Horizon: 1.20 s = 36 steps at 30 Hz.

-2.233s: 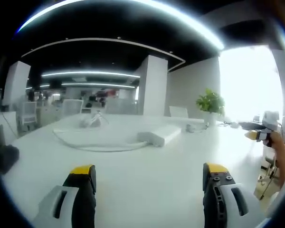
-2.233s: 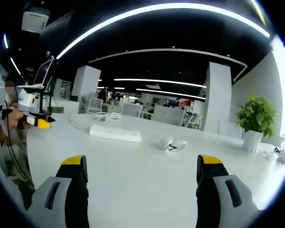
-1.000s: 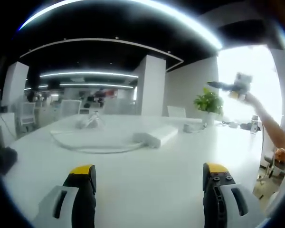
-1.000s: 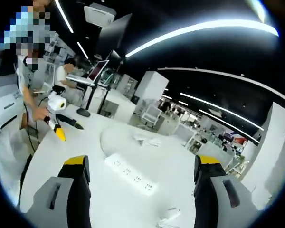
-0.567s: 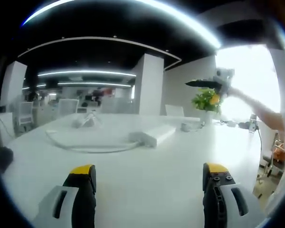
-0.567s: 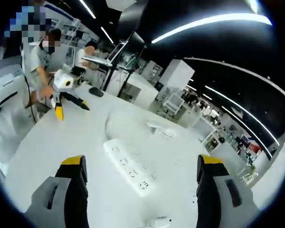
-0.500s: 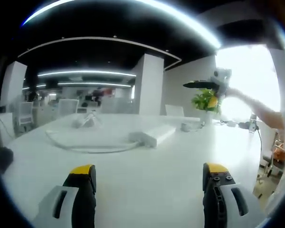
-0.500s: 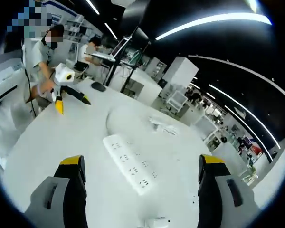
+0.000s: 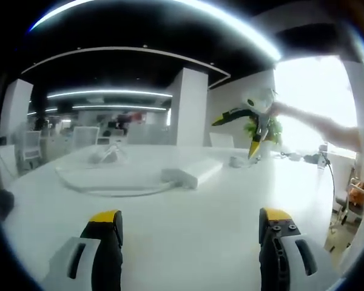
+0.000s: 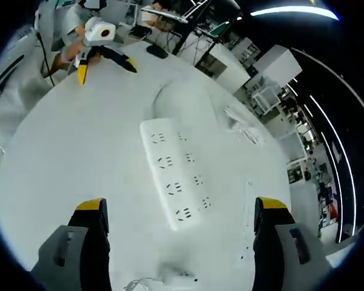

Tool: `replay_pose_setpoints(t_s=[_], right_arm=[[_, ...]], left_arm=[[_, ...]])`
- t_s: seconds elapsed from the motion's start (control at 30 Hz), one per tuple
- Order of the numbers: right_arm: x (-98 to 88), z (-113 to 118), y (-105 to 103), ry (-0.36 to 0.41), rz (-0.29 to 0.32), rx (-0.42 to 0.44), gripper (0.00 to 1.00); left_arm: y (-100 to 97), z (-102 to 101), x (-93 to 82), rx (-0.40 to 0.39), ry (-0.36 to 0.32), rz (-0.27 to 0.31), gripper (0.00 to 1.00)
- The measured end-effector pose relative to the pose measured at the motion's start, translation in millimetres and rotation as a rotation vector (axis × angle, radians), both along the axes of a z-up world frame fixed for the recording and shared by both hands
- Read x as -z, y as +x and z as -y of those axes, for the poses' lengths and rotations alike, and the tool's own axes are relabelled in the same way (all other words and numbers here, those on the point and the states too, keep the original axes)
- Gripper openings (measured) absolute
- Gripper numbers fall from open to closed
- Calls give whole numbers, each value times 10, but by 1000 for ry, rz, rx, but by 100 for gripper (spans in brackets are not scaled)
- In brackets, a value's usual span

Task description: Straighten the power strip on the desk, plug the charger into it

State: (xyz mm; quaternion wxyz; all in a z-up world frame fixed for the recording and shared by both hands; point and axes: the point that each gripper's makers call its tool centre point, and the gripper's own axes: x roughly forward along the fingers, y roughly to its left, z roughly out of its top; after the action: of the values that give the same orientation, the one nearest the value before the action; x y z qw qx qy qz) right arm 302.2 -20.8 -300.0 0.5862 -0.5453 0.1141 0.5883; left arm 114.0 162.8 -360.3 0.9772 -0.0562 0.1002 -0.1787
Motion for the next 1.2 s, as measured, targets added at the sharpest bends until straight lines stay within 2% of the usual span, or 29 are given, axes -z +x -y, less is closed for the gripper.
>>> replay_pose_setpoints(t_s=[0.2, 0.37, 0.6, 0.73, 1.1, 1.13, 1.2], right_arm=[[227, 6, 96, -172, -13, -36, 96], [348, -28, 173, -245, -18, -56, 91], [405, -95, 283, -244, -60, -52, 84], [458, -90, 355, -261, -74, -22, 74], [648, -113, 429, -267, -151, -12, 75], [651, -149, 520, -265, -161, -9, 74], [688, -165, 516, -261, -186, 3, 71]], left_arm=[[26, 18, 5, 3, 0, -3, 96], [44, 4, 38, 0, -10, -13, 96], [52, -2, 40, 3, -34, -17, 96], [56, -3, 38, 1, -44, -19, 95], [73, -24, 54, -13, -41, -29, 95], [75, -27, 56, -16, -40, -30, 95], [77, -26, 61, -14, -41, -33, 95]])
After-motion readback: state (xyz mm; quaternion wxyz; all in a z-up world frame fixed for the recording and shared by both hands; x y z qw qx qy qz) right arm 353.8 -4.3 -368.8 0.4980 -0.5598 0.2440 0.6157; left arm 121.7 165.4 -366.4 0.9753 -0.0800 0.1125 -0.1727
